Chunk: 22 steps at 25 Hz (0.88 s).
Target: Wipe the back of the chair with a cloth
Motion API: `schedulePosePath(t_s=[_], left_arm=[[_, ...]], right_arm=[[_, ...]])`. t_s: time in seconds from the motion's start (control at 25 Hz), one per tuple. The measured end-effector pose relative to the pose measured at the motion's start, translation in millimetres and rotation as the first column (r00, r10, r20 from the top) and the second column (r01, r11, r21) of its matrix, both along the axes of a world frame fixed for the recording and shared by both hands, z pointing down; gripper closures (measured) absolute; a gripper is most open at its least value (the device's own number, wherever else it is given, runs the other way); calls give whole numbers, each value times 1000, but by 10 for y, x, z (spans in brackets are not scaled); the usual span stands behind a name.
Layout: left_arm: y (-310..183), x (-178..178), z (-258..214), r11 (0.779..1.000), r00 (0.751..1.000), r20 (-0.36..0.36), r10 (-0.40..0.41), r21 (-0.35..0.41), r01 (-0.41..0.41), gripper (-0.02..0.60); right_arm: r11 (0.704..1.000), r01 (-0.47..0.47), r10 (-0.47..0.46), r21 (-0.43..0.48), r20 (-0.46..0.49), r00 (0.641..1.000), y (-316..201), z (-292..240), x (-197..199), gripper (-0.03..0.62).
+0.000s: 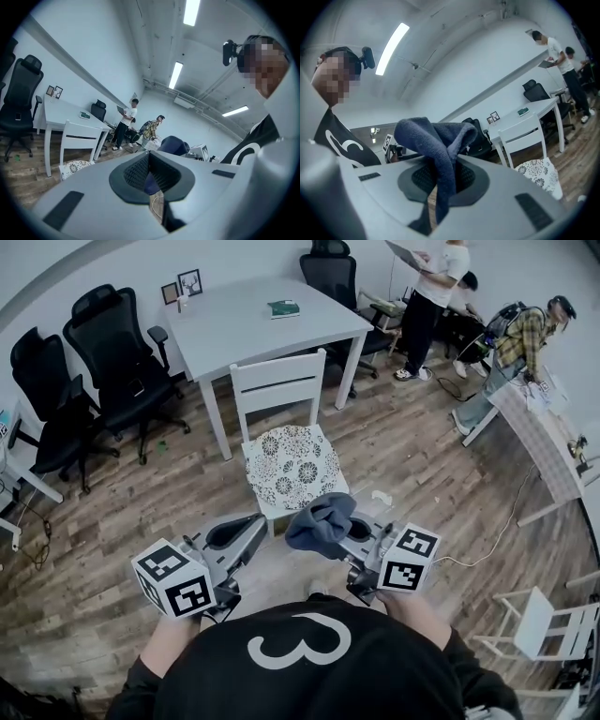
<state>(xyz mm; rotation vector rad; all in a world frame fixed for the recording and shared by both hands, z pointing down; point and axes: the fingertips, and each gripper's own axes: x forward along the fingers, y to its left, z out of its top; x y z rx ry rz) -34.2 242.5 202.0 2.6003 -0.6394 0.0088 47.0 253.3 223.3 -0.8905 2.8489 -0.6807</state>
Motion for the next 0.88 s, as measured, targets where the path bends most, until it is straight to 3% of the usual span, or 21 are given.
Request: schedulePosePath(t_s=[0.88], left_arm=[[27, 31, -37, 999, 999, -27, 33, 12, -33, 568]], right_arm=[[999, -43, 43, 15, 12, 999, 1, -82, 0, 553]])
